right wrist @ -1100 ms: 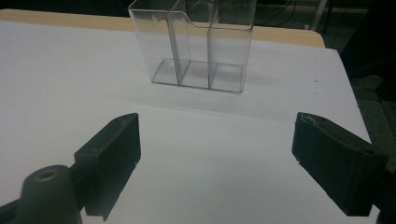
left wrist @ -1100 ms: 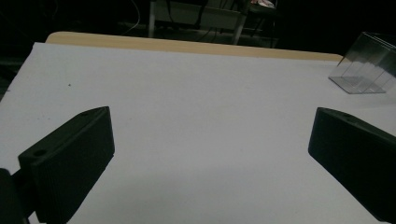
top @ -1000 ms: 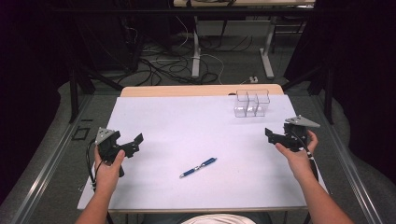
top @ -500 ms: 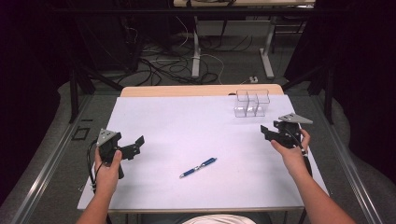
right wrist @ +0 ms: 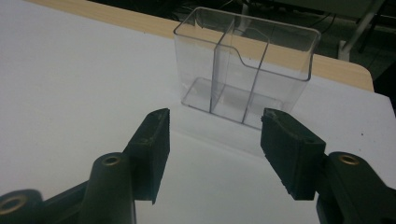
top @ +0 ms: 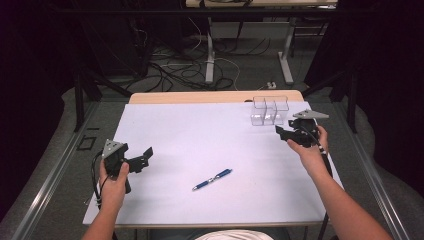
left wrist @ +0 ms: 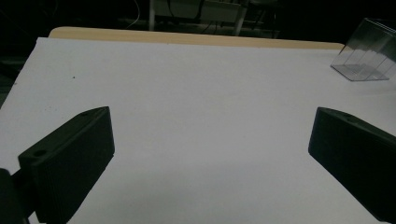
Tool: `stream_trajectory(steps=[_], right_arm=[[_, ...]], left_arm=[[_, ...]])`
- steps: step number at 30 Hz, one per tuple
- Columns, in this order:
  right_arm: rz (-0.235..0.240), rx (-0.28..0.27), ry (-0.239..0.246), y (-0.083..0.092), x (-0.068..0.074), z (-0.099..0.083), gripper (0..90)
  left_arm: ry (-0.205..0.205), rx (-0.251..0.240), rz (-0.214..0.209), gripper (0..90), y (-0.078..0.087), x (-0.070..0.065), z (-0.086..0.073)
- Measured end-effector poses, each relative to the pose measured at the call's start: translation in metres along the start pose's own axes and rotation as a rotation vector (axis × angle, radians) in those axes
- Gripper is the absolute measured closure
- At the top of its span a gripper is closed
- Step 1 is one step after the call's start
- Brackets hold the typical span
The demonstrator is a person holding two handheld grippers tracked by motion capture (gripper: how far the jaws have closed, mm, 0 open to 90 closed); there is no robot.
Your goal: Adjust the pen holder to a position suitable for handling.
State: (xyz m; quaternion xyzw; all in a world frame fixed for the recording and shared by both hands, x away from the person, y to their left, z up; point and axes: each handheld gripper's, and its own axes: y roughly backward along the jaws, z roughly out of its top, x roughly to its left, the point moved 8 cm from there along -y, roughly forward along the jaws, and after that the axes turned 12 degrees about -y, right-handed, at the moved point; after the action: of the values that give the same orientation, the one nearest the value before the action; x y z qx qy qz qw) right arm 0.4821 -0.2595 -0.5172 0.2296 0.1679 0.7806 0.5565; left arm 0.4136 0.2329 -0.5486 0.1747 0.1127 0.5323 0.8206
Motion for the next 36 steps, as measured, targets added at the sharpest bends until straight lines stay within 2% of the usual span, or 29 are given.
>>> stream_trajectory(steps=[7, 14, 23, 29, 31, 32, 36], right_arm=[[-0.001, 0.016, -0.007, -0.007, -0.003, 0.022, 47.9], [-0.03, 0.023, -0.003, -0.012, -0.007, 0.042, 52.9], [-0.09, 0.059, -0.037, -0.025, -0.015, 0.063, 59.7], [-0.133, 0.084, -0.077, -0.035, -0.023, 0.068, 61.5], [-0.152, 0.08, -0.121, -0.041, -0.029, 0.07, 62.9], [-0.161, 0.085, -0.12, -0.042, -0.032, 0.07, 63.6], [-0.186, 0.085, -0.166, -0.049, -0.039, 0.07, 65.8]], left_arm=[[0.003, 0.002, -0.004, 0.2, -0.001, -0.001, 0.0], [0.002, 0.011, -0.008, 0.2, -0.001, -0.001, -0.001], [0.0, 0.015, -0.009, 0.2, -0.002, -0.001, -0.002], [-0.001, 0.016, -0.01, 0.2, -0.003, -0.001, -0.002], [-0.001, 0.018, -0.01, 0.2, -0.003, -0.001, -0.003], [-0.003, 0.018, -0.01, 0.2, -0.003, -0.001, -0.003], [0.0, 0.019, -0.01, 0.2, -0.003, 0.0, -0.003]])
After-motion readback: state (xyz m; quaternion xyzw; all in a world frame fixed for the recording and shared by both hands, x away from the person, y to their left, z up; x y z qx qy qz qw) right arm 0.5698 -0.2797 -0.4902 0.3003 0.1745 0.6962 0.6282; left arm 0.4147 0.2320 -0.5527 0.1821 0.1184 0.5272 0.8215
